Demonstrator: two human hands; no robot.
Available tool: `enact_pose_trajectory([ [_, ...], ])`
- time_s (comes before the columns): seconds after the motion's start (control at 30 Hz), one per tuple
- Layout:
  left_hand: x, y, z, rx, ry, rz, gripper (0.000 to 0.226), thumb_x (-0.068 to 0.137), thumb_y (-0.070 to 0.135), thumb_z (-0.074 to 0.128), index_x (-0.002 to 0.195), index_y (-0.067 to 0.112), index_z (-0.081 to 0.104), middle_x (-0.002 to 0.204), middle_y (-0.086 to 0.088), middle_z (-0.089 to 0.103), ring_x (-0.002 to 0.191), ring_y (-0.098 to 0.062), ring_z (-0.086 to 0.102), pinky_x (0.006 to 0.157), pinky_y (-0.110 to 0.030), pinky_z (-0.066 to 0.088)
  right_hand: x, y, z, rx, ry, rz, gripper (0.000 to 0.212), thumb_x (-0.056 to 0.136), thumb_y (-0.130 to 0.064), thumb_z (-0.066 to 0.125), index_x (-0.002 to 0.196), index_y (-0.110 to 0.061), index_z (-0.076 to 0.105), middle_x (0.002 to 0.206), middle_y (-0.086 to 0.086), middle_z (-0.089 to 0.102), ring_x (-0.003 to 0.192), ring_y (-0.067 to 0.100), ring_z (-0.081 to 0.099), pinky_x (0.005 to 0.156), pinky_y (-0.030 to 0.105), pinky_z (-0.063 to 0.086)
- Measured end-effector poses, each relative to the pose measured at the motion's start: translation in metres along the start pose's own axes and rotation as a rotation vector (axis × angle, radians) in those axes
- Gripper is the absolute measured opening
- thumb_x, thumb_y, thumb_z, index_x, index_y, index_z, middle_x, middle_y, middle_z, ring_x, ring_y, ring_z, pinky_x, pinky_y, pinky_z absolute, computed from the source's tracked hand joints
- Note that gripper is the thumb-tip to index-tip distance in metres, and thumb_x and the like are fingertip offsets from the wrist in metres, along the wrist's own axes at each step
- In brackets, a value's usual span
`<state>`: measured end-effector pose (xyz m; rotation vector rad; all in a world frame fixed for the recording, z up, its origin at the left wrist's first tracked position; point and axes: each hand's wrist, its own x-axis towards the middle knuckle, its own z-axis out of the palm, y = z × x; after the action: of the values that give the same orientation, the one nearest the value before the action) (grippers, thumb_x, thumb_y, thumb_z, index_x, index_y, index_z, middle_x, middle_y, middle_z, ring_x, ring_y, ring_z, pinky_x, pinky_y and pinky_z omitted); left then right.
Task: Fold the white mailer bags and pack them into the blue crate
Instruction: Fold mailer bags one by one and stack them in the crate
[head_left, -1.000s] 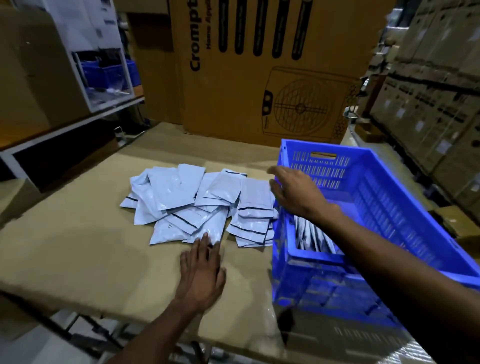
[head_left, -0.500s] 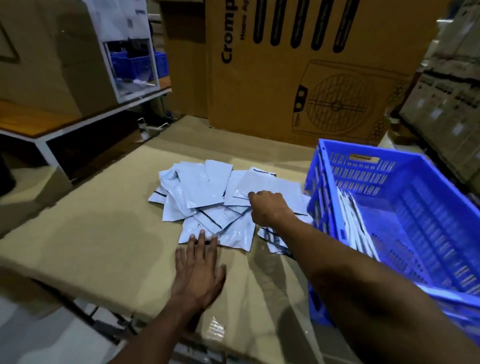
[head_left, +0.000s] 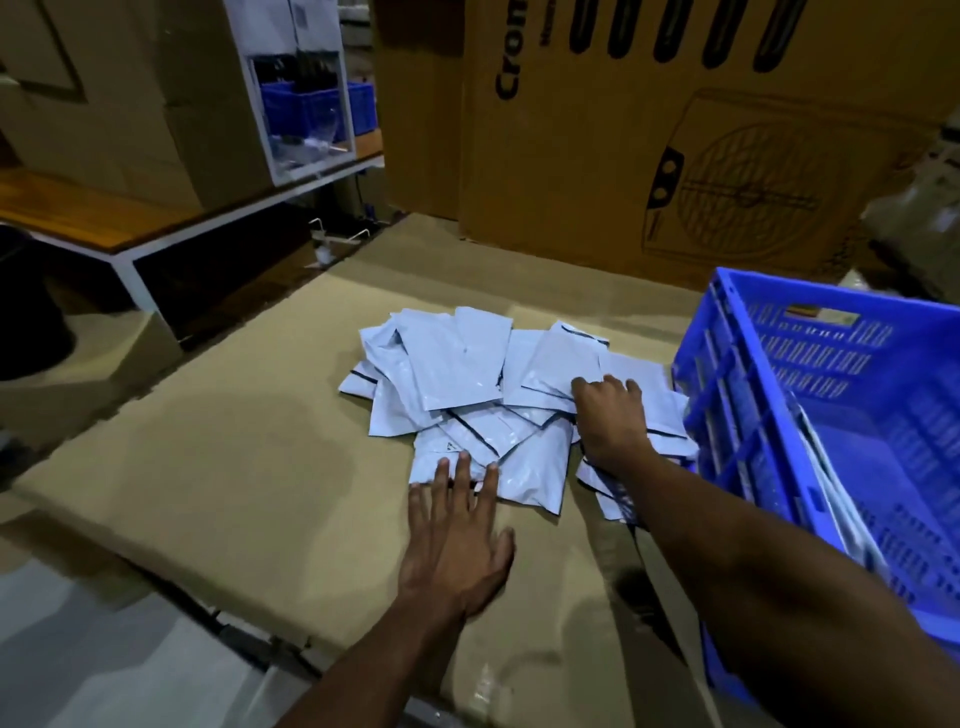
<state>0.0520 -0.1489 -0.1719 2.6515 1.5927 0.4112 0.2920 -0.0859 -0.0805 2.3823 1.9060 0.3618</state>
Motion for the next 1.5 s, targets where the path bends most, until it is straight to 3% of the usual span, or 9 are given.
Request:
enact_pose_trajectory([
  [0.2, -0.001, 0.001, 0.000, 0.005, 0.014, 0.002, 0.077, 0.088, 0.055, 0.039, 0.158, 0.024, 0.030, 0.164, -0.016, 0.024, 0.151, -0.039, 0.021, 0.115, -0.064, 0.023, -0.015, -0.023, -0.006, 0.110, 0.188, -0.033, 0.018, 0.064, 0.001, 0.063, 0.074, -0.014, 0.059, 0.070, 0.013, 0.062, 0.084, 0.036, 0.063, 0.092, 0.050, 0.044],
  [0.57, -0.007, -0.006, -0.032, -0.082, 0.205, -0.017, 0.090, 0.080, 0.023, 0.065, 0.159, 0.029, 0.023, 0.169, -0.013, 0.005, 0.154, -0.035, 0.014, 0.111, -0.055, 0.032, -0.143, -0.092, -0.011, 0.360, 0.399, -0.356, 0.019, 0.081, -0.020, 0.057, 0.094, -0.017, 0.069, 0.090, 0.008, 0.062, 0.099, 0.031, 0.053, 0.104, 0.052, 0.038],
  [0.7, -0.022, -0.027, -0.024, -0.103, 0.157, 0.121, 0.083, 0.076, 0.014, 0.071, 0.150, 0.038, 0.043, 0.168, -0.012, 0.013, 0.152, -0.038, 0.015, 0.110, -0.059, 0.032, -0.172, -0.085, -0.016, 0.517, 0.341, -0.495, 0.029, 0.089, -0.024, 0.058, 0.115, -0.012, 0.063, 0.110, 0.009, 0.061, 0.109, 0.032, 0.054, 0.097, 0.046, 0.044],
  [0.83, -0.034, -0.049, -0.021, -0.185, 0.155, 0.281, 0.095, 0.069, 0.002, 0.068, 0.150, 0.045, 0.041, 0.166, -0.011, 0.020, 0.150, -0.037, 0.022, 0.109, -0.051, 0.034, -0.177, -0.054, -0.010, 0.286, 0.246, -0.436, 0.072, 0.076, -0.017, 0.069, 0.144, -0.016, 0.046, 0.147, 0.010, 0.047, 0.142, 0.033, 0.034, 0.115, 0.055, 0.029],
  [0.97, -0.050, -0.069, -0.023, -0.168, 0.021, 0.445, 0.103, 0.075, -0.002, 0.067, 0.153, 0.052, 0.026, 0.165, -0.007, 0.024, 0.147, -0.036, 0.028, 0.112, -0.050, 0.037, -0.174, -0.046, -0.010, 0.148, 0.098, -0.487, 0.078, 0.068, -0.004, 0.066, 0.143, -0.013, 0.048, 0.153, 0.014, 0.042, 0.145, 0.037, 0.031, 0.112, 0.062, 0.031],
  [1.1, -0.051, -0.086, -0.035, -0.200, -0.069, 0.386, 0.098, 0.075, -0.006, 0.058, 0.153, 0.047, 0.032, 0.165, -0.010, 0.025, 0.142, -0.041, 0.035, 0.112, -0.051, 0.036, -0.198, -0.055, 0.009, 0.288, -0.065, -0.505, 0.065, 0.089, -0.016, 0.046, 0.153, -0.020, 0.036, 0.158, 0.010, 0.035, 0.146, 0.035, 0.031, 0.113, 0.058, 0.031],
  [1.3, -0.050, -0.104, -0.057, -0.348, 0.064, 0.234, 0.066, 0.080, -0.012, 0.063, 0.143, 0.004, 0.053, 0.145, -0.021, 0.053, 0.130, -0.035, 0.054, 0.107, -0.036, 0.040, -0.232, -0.100, 0.007, 0.368, -0.193, -0.259, 0.072, 0.089, -0.035, 0.001, 0.159, -0.024, 0.015, 0.166, 0.005, 0.003, 0.153, 0.032, 0.001, 0.119, 0.057, 0.000],
  [1.4, -0.042, -0.086, -0.073, -0.416, 0.096, 0.053, 0.056, 0.085, -0.006, 0.061, 0.140, 0.004, 0.057, 0.134, -0.021, 0.062, 0.117, -0.039, 0.064, 0.100, -0.045, 0.049, -0.243, -0.122, -0.008, 0.407, -0.192, -0.218, 0.080, 0.085, -0.049, -0.001, 0.159, -0.022, 0.017, 0.166, 0.007, 0.003, 0.153, 0.031, -0.001, 0.120, 0.058, -0.001],
  [1.5, -0.044, -0.043, -0.082, -0.466, -0.026, 0.206, 0.057, 0.081, 0.009, 0.057, 0.138, 0.001, 0.058, 0.123, -0.022, 0.068, 0.109, -0.038, 0.066, 0.096, -0.047, 0.053, -0.239, -0.129, -0.023, 0.552, -0.118, -0.069, 0.089, 0.080, -0.054, -0.006, 0.155, -0.023, 0.030, 0.164, 0.000, 0.021, 0.153, 0.018, 0.010, 0.122, 0.049, 0.001],
])
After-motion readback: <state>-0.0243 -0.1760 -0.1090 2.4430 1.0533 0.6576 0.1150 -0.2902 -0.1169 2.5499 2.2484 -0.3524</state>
